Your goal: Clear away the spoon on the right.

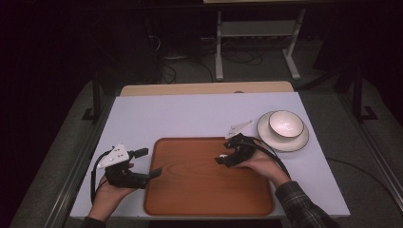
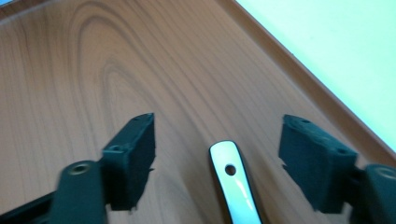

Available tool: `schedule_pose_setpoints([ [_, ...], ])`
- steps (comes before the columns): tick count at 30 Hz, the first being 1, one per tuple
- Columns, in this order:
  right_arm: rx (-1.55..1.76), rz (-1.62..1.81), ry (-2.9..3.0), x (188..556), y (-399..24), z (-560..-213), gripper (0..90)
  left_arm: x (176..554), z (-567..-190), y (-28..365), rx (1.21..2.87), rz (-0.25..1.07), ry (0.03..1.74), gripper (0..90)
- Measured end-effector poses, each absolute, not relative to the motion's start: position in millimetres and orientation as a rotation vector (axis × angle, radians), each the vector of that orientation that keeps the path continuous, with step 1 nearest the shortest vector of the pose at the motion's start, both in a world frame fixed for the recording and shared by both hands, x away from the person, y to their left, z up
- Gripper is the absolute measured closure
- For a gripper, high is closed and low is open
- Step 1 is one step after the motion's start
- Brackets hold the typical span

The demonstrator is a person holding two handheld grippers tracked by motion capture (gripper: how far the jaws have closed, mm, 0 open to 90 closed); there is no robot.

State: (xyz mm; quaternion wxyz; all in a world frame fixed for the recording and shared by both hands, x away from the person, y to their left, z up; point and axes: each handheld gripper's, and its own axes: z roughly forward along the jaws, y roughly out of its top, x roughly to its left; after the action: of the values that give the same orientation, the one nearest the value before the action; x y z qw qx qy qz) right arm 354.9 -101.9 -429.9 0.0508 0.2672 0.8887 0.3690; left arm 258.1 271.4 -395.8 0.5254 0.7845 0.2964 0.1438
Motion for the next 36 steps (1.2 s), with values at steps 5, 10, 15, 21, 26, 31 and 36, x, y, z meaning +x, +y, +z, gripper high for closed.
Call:
schedule_pose_setpoints([
  [5, 0.802, 1.138, 2.681, 351.4, -104.4, -425.8, 18.3, 257.9, -395.9, 272.0, 1.876, 0.343, 0.711, 10.9],
  [10, 0.797, 1.182, 2.636, 347.3, -111.3, -417.3, 15.8, 258.1, -396.1, 272.0, 1.878, 0.344, 0.713, 10.9],
  [15, 0.797, 1.221, 2.592, 340.9, -120.3, -407.4, 14.6, 258.1, -396.4, 271.8, 1.878, 0.343, 0.714, 10.8],
  [21, 0.792, 1.295, 2.535, 332.3, -131.3, -394.0, 14.5, 258.2, -395.8, 272.6, 1.875, 0.343, 0.712, 10.9],
  [26, 0.768, 1.326, 2.507, 323.1, -138.1, -383.4, 14.5, 258.2, -395.7, 273.1, 1.874, 0.343, 0.714, 10.9],
  [31, 0.760, 1.363, 2.475, 315.0, -145.8, -373.8, 14.5, 258.0, -395.6, 272.9, 1.873, 0.344, 0.713, 10.9],
  [36, 0.756, 1.399, 2.444, 307.2, -156.6, -367.4, 14.2, 258.0, -395.6, 273.0, 1.870, 0.343, 0.714, 10.9],
])
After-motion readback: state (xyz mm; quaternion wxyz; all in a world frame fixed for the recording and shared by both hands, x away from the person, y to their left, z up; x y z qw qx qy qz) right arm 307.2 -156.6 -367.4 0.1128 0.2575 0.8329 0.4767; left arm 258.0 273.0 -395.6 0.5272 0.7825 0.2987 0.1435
